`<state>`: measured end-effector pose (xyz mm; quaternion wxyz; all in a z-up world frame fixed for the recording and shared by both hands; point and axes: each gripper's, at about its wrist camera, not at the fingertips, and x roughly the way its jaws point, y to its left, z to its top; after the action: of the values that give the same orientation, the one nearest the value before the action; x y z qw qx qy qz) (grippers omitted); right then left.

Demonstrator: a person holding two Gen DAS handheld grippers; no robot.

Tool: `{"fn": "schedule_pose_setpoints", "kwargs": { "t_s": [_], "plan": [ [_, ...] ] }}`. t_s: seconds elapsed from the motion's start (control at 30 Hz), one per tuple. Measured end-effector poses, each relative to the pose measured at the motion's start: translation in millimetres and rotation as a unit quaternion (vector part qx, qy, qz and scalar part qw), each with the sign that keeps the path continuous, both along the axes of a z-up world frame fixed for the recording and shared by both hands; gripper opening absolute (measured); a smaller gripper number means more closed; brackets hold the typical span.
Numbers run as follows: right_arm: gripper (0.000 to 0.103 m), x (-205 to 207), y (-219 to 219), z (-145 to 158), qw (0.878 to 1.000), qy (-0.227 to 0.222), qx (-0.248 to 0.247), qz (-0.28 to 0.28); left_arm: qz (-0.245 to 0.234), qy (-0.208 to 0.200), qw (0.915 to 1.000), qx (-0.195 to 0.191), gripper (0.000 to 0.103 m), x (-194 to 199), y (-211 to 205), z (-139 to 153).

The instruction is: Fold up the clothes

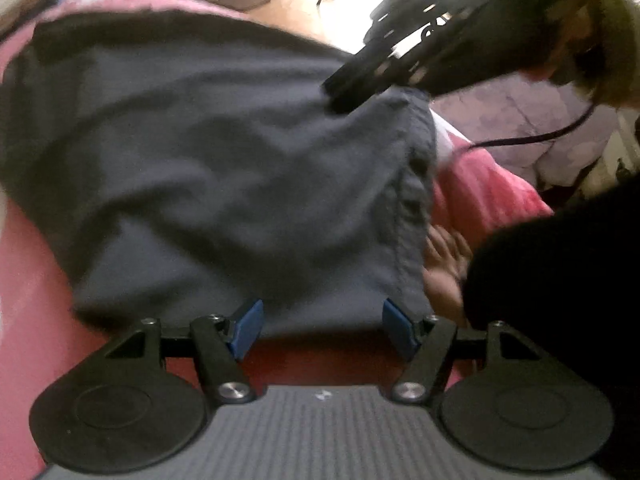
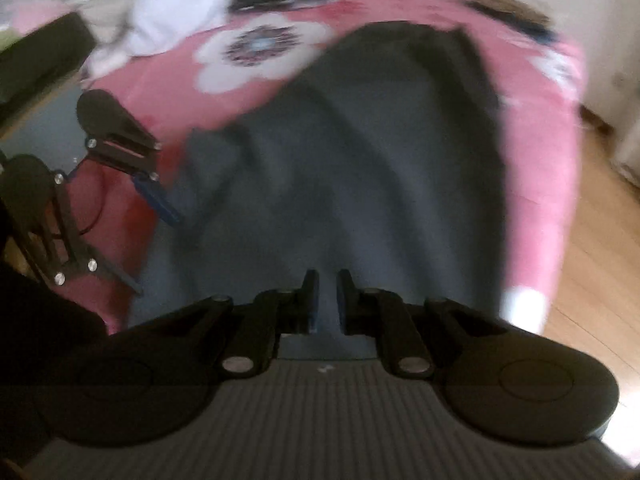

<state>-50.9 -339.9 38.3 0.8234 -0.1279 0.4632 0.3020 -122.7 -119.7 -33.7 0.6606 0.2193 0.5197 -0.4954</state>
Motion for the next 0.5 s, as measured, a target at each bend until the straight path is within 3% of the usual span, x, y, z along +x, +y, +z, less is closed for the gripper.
{"fn": "schedule_pose_setpoints", "kwargs": {
  "t_s": [0.13,0.27,0.4,0.5],
  "plan": [
    [0.009,1,15,-43,0.996,0.077,-0.022,0.028,0.007,0.043,0.9988,0.020,0.067,-22,25,-9],
    [0.010,-9,19,-29,0.992,0.086,-0.049,0.076,0.018,0.058,0.9978,0.025,0.067,-28,45,-11],
    [0.010,-1,34,2,0.996,0.037,0.009,0.081,0.066,0.064,0.9957,0.014,0.067,-10,57,-10],
    [0.010,12,64,-4,0.994,0.019,0.043,0.099,0.113,0.050,0.9924,-0.001,0.067,12,67,-6]
  ]
}}
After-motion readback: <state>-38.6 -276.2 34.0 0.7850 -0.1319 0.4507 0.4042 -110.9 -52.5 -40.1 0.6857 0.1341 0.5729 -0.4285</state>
